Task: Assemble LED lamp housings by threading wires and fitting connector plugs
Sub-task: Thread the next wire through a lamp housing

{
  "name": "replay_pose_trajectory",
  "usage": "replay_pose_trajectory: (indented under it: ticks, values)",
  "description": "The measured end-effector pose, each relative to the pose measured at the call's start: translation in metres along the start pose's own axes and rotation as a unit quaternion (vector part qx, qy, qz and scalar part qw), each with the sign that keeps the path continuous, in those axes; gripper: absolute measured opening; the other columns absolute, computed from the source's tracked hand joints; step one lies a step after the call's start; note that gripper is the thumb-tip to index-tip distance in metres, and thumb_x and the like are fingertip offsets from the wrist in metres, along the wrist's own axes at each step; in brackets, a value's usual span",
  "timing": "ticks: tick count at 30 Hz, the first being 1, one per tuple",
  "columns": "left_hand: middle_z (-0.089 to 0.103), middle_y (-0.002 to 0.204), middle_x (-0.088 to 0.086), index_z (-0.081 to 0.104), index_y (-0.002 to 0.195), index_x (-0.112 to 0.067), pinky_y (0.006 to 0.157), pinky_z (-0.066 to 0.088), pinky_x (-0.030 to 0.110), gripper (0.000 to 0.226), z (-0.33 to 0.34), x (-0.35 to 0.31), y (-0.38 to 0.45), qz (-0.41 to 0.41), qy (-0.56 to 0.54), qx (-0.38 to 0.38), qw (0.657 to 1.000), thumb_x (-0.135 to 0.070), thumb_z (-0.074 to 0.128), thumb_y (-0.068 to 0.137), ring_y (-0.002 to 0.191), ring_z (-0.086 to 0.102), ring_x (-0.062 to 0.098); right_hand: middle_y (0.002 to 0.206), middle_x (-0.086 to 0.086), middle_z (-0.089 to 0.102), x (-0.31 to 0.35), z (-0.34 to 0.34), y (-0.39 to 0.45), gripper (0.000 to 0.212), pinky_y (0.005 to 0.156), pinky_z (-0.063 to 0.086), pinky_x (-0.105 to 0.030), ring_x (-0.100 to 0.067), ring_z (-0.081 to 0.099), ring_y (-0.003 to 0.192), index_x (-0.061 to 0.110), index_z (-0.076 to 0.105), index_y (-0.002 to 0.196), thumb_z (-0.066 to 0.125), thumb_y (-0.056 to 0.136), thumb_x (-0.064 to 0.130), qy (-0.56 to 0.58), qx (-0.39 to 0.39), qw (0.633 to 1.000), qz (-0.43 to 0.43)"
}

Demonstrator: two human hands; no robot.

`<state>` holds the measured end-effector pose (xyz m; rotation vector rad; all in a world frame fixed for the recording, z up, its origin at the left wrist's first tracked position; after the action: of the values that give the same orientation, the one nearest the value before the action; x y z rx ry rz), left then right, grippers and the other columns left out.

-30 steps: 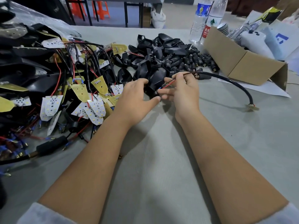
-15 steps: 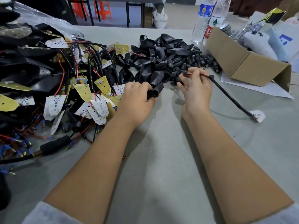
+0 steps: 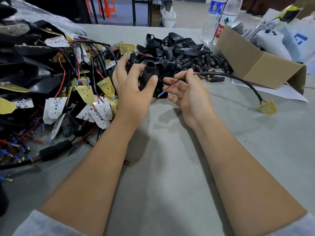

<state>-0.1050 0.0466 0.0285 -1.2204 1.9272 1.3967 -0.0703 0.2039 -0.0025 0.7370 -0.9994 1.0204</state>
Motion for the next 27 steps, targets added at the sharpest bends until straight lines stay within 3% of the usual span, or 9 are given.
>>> replay_pose_trajectory:
  ticks: [4, 7, 9, 12, 14, 16, 19, 23, 27]
  values:
    - [0.019, 0.158, 0.009, 0.062, 0.116, -0.015, 0.116, 0.012, 0.032, 0.022, 0.003, -0.009, -0.004, 0.046, 0.028, 0.024, 0.998, -0.014, 0.059, 0.094, 0.146, 0.012, 0.027, 0.091, -0.005, 0.064, -0.001, -0.004, 0.002, 0.037, 0.068, 0.050, -0.028, -0.016, 0.061, 0.075, 0.019, 0.060, 0.091, 0.033, 0.106, 0.038, -0.009, -0.010, 1.000, -0.003]
    - [0.022, 0.155, 0.014, 0.066, 0.109, -0.015, 0.114, 0.012, 0.028, 0.024, 0.002, -0.013, -0.006, 0.070, 0.043, 0.019, 0.996, -0.003, 0.051, 0.094, 0.146, 0.016, 0.030, 0.066, -0.003, 0.053, -0.004, -0.006, 0.004, 0.040, 0.058, 0.044, -0.024, -0.013, 0.053, 0.055, 0.015, 0.059, 0.089, 0.032, 0.106, 0.038, 0.016, -0.019, 1.000, 0.012]
    - [0.030, 0.146, 0.016, 0.067, 0.101, -0.013, 0.111, 0.021, 0.025, 0.026, -0.003, -0.011, -0.005, 0.064, 0.045, 0.001, 0.997, 0.001, 0.047, 0.093, 0.136, 0.032, 0.027, 0.054, -0.001, 0.050, -0.006, -0.006, 0.005, 0.042, 0.050, 0.043, -0.022, -0.012, 0.049, 0.046, 0.013, 0.056, 0.081, 0.032, 0.106, 0.038, 0.037, -0.020, 0.999, 0.027]
    - [0.053, 0.109, 0.007, 0.063, 0.091, -0.015, 0.080, 0.039, 0.018, 0.027, -0.005, -0.003, -0.003, 0.046, 0.050, 0.004, 0.998, 0.003, 0.043, 0.092, 0.091, 0.047, 0.011, 0.052, -0.002, 0.053, -0.006, -0.004, 0.006, 0.041, 0.049, 0.047, -0.022, -0.013, 0.052, 0.045, 0.011, 0.055, 0.078, 0.035, 0.106, 0.035, 0.079, -0.010, 0.996, 0.031]
    - [0.056, 0.076, 0.012, 0.060, 0.089, -0.017, 0.058, 0.032, 0.030, 0.028, -0.002, 0.001, -0.002, 0.028, 0.063, 0.020, 0.997, 0.002, 0.040, 0.093, 0.068, 0.044, 0.021, 0.056, -0.003, 0.058, -0.003, 0.000, 0.005, 0.032, 0.053, 0.051, -0.023, -0.013, 0.057, 0.050, 0.010, 0.056, 0.082, 0.041, 0.105, 0.028, 0.090, 0.005, 0.996, 0.020]
    - [0.051, 0.062, 0.014, 0.063, 0.090, -0.013, 0.058, 0.025, 0.031, 0.029, -0.001, 0.002, -0.002, 0.027, 0.088, 0.026, 0.995, 0.004, 0.039, 0.091, 0.065, 0.042, 0.026, 0.060, -0.003, 0.063, -0.001, 0.003, 0.004, 0.021, 0.057, 0.054, -0.024, -0.014, 0.062, 0.054, 0.009, 0.056, 0.086, 0.048, 0.102, 0.019, 0.085, 0.013, 0.996, 0.009]
    - [0.048, 0.061, 0.009, 0.066, 0.092, -0.010, 0.061, 0.025, 0.029, 0.028, 0.004, -0.002, -0.003, 0.039, 0.097, 0.050, 0.993, 0.003, 0.041, 0.090, 0.061, 0.038, 0.023, 0.066, -0.005, 0.066, -0.001, 0.002, 0.004, 0.013, 0.063, 0.057, -0.026, -0.016, 0.065, 0.061, 0.010, 0.058, 0.087, 0.053, 0.099, 0.008, 0.051, 0.004, 0.999, -0.011]
    - [0.060, 0.075, 0.010, 0.069, 0.103, -0.016, 0.054, 0.027, 0.026, 0.035, 0.007, 0.001, -0.005, 0.011, 0.073, 0.059, 0.996, 0.001, 0.041, 0.092, 0.059, 0.045, 0.014, 0.071, -0.007, 0.067, 0.000, -0.002, 0.004, 0.012, 0.068, 0.058, -0.028, -0.017, 0.067, 0.064, 0.010, 0.057, 0.089, 0.053, 0.099, 0.005, -0.040, -0.021, 0.998, -0.033]
    - [0.064, 0.094, 0.009, 0.068, 0.115, -0.022, 0.057, 0.028, 0.014, 0.043, 0.006, 0.007, -0.004, -0.010, 0.044, 0.048, 0.998, 0.000, 0.040, 0.091, 0.096, 0.057, 0.037, 0.069, -0.003, 0.066, 0.000, -0.003, 0.003, 0.014, 0.063, 0.056, -0.025, -0.014, 0.063, 0.059, 0.012, 0.060, 0.086, 0.055, 0.097, 0.005, -0.088, -0.027, 0.995, -0.038]
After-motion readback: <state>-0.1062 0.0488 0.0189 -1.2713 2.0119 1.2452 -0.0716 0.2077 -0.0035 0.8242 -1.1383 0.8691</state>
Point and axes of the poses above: each hand's wrist, its own y-axis towards the middle knuckle, its own z-axis out of the palm, x = y × z, the point moved 9 cm from there along y, towards the middle knuckle
